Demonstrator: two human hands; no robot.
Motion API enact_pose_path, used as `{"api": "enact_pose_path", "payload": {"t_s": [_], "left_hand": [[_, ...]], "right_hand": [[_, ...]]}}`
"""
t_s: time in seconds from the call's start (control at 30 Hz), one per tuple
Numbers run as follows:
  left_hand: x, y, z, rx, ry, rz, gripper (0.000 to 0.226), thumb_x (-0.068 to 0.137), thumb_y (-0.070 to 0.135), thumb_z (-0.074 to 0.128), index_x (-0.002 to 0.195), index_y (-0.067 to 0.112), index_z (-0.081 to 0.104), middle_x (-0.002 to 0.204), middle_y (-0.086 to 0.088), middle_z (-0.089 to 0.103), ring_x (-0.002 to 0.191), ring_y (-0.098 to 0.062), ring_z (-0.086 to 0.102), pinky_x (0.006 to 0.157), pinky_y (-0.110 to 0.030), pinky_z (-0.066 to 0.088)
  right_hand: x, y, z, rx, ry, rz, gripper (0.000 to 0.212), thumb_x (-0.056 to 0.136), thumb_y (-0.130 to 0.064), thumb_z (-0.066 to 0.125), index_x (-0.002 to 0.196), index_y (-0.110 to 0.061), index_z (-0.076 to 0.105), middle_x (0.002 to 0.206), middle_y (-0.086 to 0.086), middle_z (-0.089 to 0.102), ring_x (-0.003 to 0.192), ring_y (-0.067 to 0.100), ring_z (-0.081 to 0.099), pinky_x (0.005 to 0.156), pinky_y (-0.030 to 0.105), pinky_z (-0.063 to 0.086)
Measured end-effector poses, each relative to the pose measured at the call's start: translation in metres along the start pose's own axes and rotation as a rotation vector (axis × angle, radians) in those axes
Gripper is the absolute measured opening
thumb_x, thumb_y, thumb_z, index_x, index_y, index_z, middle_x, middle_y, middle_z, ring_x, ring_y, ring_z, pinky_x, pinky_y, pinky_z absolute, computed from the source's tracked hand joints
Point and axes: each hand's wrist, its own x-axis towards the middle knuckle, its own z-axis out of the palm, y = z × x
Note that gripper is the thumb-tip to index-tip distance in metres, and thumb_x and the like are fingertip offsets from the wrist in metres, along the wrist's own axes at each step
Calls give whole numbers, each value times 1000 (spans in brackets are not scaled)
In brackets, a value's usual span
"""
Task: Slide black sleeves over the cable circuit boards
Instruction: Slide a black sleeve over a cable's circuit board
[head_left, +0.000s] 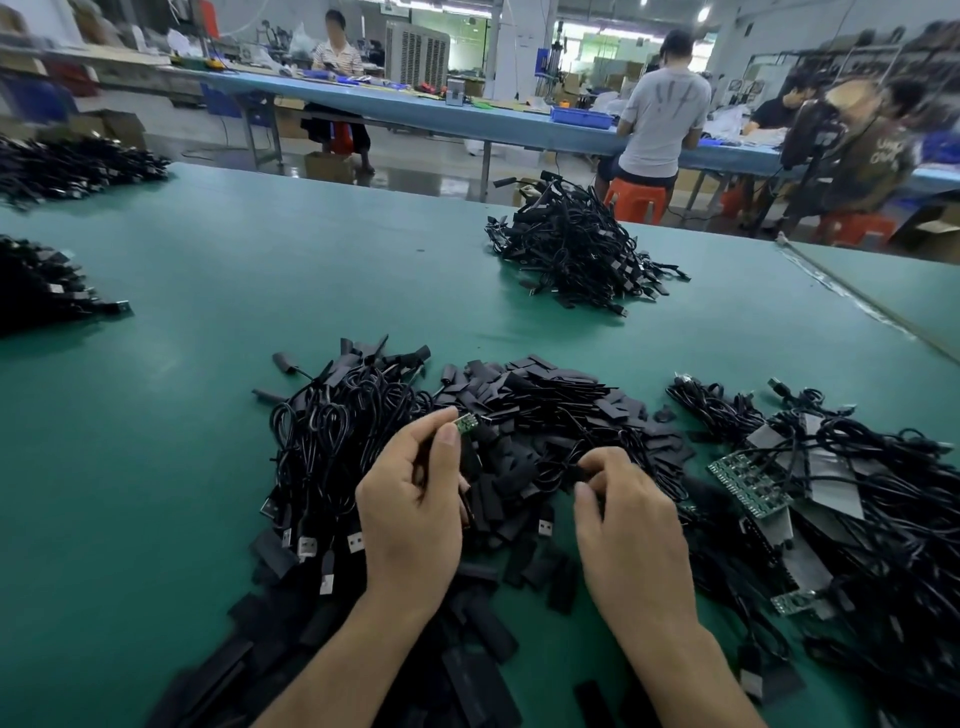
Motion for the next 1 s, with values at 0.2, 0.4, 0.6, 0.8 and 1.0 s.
{"api": "enact_pose_path", "payload": {"t_s": [0.2,0.4,0.6,0.8,1.0], "left_hand": [[0,-1,2,-26,-25,10,32,91,40,54,117,28,68,63,6,65,47,-9,58,48,-21,49],[-3,0,4,-40,-19,49,26,94,35,54,118,37,62,76,9,72,61,-10,70,56,-20,56],[-2,1,2,-36,-33,73,26,95,34,54,117,47,60,79,6,72,64,-13,72,58,-26,59],[-3,5,1,-5,-85,80,11,97,30,54,92,40,54,79,3,70,63,-15,72,53,-24,56],[-2,1,0,57,-248,-1,17,94,21,67,87,36,64,75,5,71,62,-12,71,59,-27,58]], "right_hand": [[-1,0,-1,-16,-63,-76,23,92,-15,66,113,-24,71,93,-8,60,87,10,54,79,21,44],[1,-2,2,-144,-307,-193,50,76,-75,55,108,-38,68,98,-19,50,100,8,47,90,32,41],[1,-2,10,-189,-297,-141,57,77,-77,55,118,-38,63,102,-19,48,108,8,47,93,29,37],[-1,3,5,29,-158,-239,14,93,-39,64,97,-30,74,93,-19,57,93,5,54,86,33,47],[2,4,6,365,161,-162,18,92,-13,67,105,-24,70,81,-22,65,77,-4,63,69,5,42]]}}
